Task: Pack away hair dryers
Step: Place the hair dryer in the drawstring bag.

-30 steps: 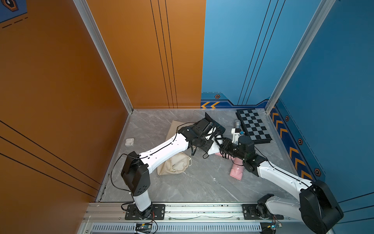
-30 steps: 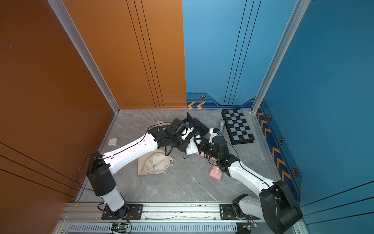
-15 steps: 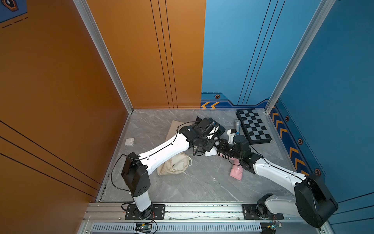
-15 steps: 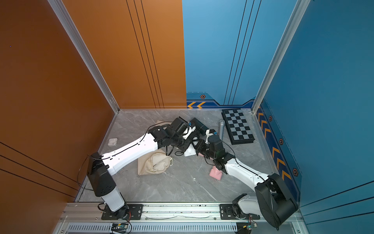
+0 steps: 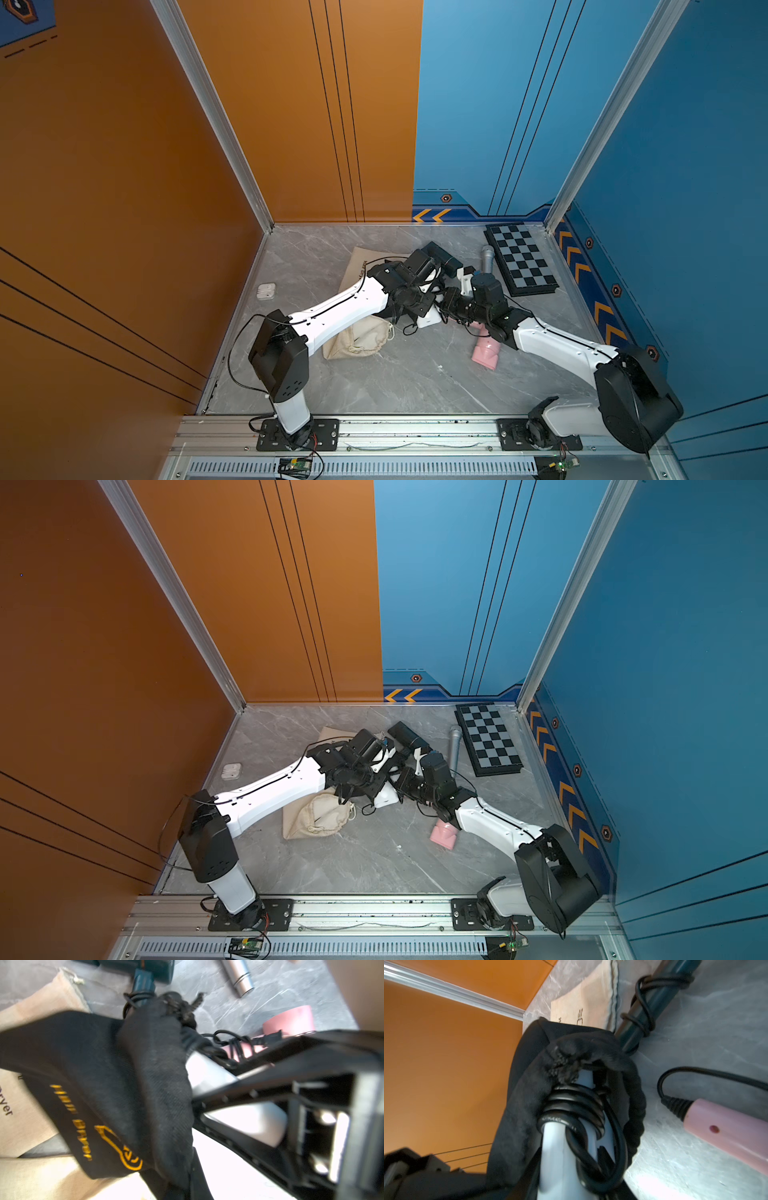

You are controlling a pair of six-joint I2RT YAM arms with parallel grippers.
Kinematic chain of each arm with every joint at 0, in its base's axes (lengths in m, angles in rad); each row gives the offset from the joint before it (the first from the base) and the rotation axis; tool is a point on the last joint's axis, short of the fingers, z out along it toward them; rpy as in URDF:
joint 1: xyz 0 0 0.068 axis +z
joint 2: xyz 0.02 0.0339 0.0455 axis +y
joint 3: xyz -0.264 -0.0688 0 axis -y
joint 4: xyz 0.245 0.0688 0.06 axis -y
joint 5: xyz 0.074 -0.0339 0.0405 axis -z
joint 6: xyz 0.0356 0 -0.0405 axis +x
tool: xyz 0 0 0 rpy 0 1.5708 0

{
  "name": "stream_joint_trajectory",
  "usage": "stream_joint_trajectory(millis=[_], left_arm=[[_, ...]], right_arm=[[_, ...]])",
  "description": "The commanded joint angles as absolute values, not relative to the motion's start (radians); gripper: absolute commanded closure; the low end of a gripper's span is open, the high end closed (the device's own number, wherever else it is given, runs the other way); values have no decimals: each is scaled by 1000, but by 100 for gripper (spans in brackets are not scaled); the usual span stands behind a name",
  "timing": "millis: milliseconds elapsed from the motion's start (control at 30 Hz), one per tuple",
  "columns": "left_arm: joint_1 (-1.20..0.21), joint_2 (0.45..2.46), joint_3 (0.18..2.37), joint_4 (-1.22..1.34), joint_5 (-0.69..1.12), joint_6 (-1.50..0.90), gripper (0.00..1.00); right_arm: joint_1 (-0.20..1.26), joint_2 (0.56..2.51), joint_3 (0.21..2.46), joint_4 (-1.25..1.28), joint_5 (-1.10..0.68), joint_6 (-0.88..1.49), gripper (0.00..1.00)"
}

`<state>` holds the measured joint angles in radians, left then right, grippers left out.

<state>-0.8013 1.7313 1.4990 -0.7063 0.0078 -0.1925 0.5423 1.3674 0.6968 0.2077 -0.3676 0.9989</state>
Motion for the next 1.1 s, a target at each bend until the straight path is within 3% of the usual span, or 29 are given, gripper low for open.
stream_joint_trajectory(millis=[0,333,667,1067], left_arm=[[-769,1683,1492,-683,-14,-208,100],[-751,1699,1514,-649,17,-221,100],[-794,1683,1472,-649,49,-232,100],[-815,1667,1394,-649,60,-274,100]], right_arm=[[573,1348,678,238,-406,953,63],[620,1418,673,263,-451,917,63],[559,1480,675,449,-499,1035,63],[549,1533,625,628,-355,1134,63]])
